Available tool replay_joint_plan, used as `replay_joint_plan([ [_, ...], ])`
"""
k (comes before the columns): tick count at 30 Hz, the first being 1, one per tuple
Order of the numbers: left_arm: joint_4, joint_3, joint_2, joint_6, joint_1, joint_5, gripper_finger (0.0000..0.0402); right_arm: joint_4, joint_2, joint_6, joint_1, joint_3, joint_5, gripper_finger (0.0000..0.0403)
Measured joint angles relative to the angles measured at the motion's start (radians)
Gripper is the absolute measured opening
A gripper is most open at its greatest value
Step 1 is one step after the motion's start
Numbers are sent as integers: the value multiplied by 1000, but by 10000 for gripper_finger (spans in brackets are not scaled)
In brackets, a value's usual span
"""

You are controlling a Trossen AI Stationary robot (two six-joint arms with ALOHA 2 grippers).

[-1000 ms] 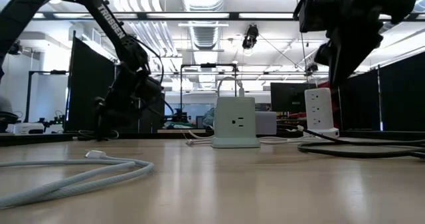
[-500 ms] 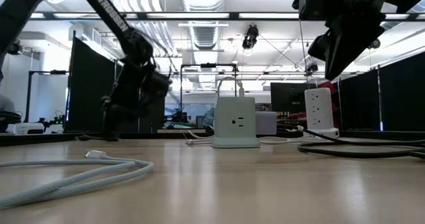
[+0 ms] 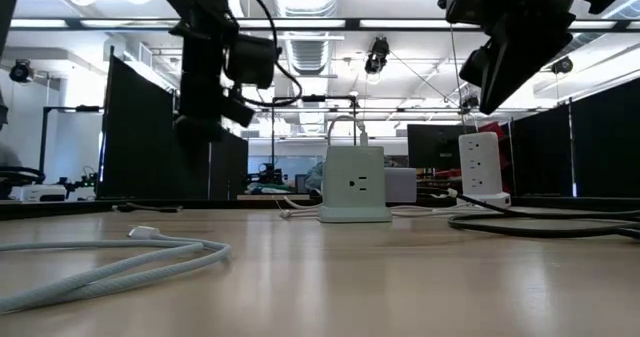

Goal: Insert USB
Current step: Insert the black USB cable into the bottom white outlet

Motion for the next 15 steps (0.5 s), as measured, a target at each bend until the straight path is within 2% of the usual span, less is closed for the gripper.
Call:
replay_joint_plan([
  [5, -62, 0, -7, 5, 66, 6, 0, 38, 0, -1, 0, 0, 0, 69],
  [9, -73, -10, -7, 59, 146, 6, 3, 133, 0, -35, 2, 0, 0, 84],
  [15, -41, -76, -6, 124, 263, 37, 45, 296, 1, -99, 2, 0, 3, 111],
])
